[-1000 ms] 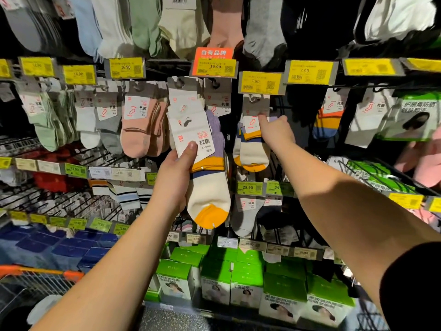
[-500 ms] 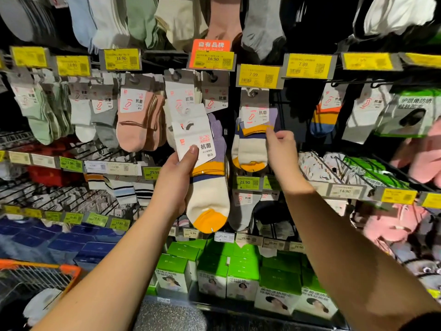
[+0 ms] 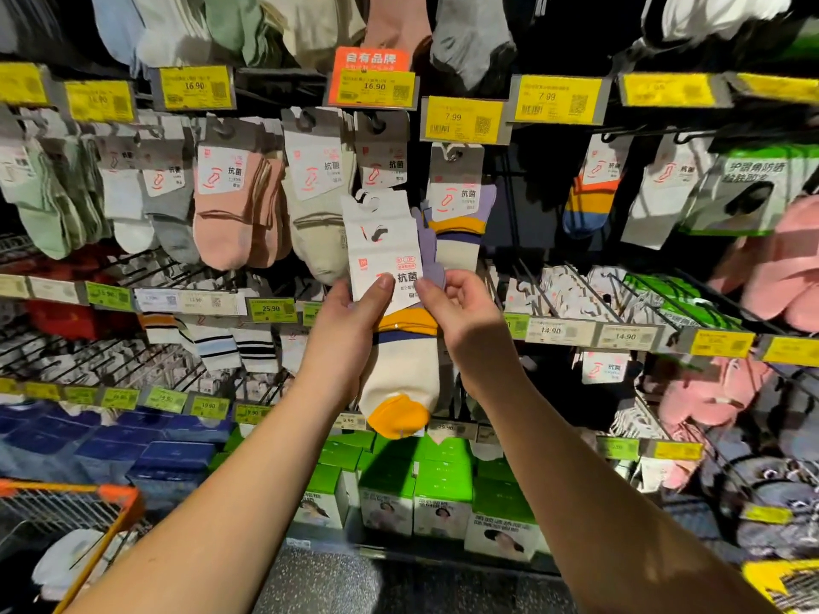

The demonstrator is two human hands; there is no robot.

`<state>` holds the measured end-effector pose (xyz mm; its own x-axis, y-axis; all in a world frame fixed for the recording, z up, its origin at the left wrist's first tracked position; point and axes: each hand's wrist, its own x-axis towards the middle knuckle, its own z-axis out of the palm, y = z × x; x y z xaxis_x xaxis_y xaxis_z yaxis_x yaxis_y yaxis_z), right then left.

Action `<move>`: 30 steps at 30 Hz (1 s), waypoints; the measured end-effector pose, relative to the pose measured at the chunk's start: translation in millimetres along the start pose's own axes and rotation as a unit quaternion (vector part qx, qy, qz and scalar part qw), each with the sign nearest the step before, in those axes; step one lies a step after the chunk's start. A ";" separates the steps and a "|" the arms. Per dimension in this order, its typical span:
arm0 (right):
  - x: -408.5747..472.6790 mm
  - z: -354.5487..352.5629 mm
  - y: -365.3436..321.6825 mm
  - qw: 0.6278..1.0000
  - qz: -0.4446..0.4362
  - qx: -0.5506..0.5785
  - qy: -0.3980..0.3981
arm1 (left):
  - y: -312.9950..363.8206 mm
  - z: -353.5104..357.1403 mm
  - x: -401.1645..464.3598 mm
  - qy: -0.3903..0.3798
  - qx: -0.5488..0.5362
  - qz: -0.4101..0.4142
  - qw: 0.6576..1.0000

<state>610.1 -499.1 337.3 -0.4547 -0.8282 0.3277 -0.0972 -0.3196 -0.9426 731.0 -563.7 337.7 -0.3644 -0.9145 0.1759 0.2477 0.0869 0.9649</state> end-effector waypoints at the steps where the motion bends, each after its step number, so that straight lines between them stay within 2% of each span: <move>1: -1.5 0.1 0.8 1.000 0.011 0.013 -0.007 | -0.1 0.2 -0.5 -0.002 -0.002 0.003 1.000; 8: -0.3 2.1 11.2 0.995 0.048 0.080 -0.027 | 1.9 2.7 -3.7 0.008 0.011 0.021 1.000; 12: 2.6 0.8 16.2 0.990 0.081 0.112 -0.011 | 1.9 1.0 0.6 0.032 0.000 0.008 0.999; 16: 4.1 -3.3 14.9 0.988 0.093 0.121 0.000 | -1.5 -2.5 1.9 0.022 -0.039 -0.002 0.999; 18: 6.3 -8.6 13.6 0.987 0.093 0.131 -0.001 | -3.8 -7.6 4.7 0.049 -0.025 0.004 0.998; 21: 14.0 -17.5 6.2 0.992 0.068 0.107 0.021 | -1.4 -15.0 6.7 0.080 0.022 0.026 0.996; 23: 25.7 -24.7 0.5 0.992 0.062 0.087 0.064 | 1.2 -19.1 7.3 0.088 0.032 0.039 0.995; 25: 39.9 -33.3 -5.7 0.993 0.043 0.065 0.091 | 3.1 -21.1 8.4 0.100 0.025 0.045 0.994; 30: 74.7 -44.5 -15.9 0.995 0.015 0.000 0.101 | 8.7 -18.8 7.7 0.091 0.000 0.044 0.995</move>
<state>538.2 -535.4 373.9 -0.6261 -0.7282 0.2789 -0.0800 -0.2958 -0.9519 747.2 -577.3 343.8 -0.1727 -0.9599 0.2210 0.2709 0.1694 0.9476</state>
